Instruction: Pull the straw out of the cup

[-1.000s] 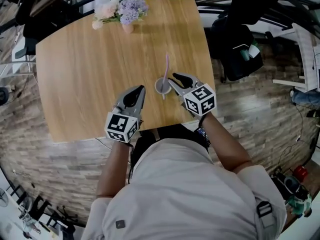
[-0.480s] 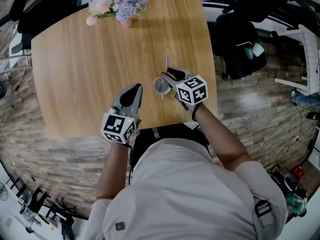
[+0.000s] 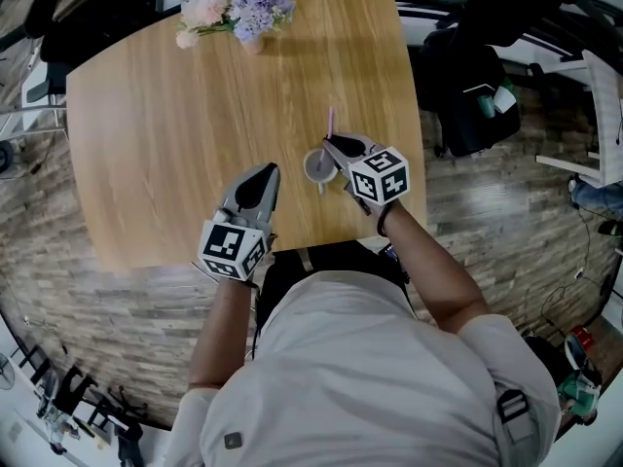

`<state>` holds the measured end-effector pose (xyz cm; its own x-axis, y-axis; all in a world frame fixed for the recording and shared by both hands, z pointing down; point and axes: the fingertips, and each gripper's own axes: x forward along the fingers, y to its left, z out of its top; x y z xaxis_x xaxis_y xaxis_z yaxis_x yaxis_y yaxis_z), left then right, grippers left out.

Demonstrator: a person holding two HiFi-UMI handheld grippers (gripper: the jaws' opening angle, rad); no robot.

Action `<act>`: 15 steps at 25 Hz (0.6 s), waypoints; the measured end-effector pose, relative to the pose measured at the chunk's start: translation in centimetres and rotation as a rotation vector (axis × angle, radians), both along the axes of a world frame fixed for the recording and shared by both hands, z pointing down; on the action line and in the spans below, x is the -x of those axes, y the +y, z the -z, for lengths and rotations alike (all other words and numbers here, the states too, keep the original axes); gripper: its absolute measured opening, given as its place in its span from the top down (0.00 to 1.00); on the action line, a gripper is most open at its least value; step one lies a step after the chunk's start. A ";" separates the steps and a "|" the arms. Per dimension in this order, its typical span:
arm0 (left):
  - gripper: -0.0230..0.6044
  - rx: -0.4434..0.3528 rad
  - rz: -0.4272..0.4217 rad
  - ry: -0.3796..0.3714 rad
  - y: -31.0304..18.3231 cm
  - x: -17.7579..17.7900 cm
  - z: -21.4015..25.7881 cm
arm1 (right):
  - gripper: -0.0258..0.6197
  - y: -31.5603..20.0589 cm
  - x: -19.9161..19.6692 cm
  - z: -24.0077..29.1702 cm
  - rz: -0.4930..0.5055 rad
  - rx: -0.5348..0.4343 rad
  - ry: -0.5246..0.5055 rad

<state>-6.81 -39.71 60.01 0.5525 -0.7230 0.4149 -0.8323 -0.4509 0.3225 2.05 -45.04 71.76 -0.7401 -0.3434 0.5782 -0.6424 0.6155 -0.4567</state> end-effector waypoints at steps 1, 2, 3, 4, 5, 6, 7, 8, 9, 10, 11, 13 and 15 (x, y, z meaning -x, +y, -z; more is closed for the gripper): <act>0.96 -0.008 -0.004 0.001 0.1 0.0 0.4 | 0.90 0.0 0.0 0.4 -0.003 -0.009 -0.001; 0.96 -0.016 -0.008 0.001 0.1 -0.1 0.8 | 0.90 0.0 0.0 1.0 -0.006 -0.020 -0.003; 0.96 -0.024 -0.012 0.002 0.2 -0.1 1.2 | 0.90 0.0 -0.1 1.5 -0.010 -0.033 -0.004; 0.96 -0.033 -0.014 0.004 0.2 -0.1 1.6 | 0.90 0.0 -0.1 2.2 -0.013 -0.048 -0.004; 0.96 -0.042 -0.015 0.005 0.4 -0.1 2.1 | 0.90 0.0 -0.1 2.9 -0.016 -0.065 -0.004; 0.96 -0.053 -0.017 0.006 0.6 -0.1 2.7 | 0.90 0.0 0.0 3.5 -0.020 -0.081 -0.003; 0.96 -0.064 -0.020 0.007 0.9 0.0 3.2 | 0.90 0.2 0.0 4.2 -0.026 -0.095 -0.004; 0.96 -0.075 -0.024 0.009 1.2 0.2 3.7 | 0.90 0.4 0.1 4.9 -0.032 -0.107 -0.005; 0.96 -0.085 -0.027 0.011 1.6 0.3 4.3 | 0.90 0.8 0.2 5.7 -0.040 -0.117 -0.009; 0.96 -0.094 -0.030 0.013 2.1 0.5 4.8 | 0.90 1.2 0.3 6.4 -0.047 -0.127 -0.013; 0.96 -0.103 -0.034 0.015 2.6 0.7 5.4 | 0.90 1.5 0.4 7.2 -0.054 -0.139 -0.016; 0.96 -0.120 -0.042 0.021 3.3 0.9 6.4 | 0.90 2.0 0.5 8.9 -0.071 -0.170 -0.022; 0.96 -0.140 -0.051 0.025 3.9 1.2 7.5 | 0.90 2.3 0.5 10.9 -0.090 -0.206 -0.029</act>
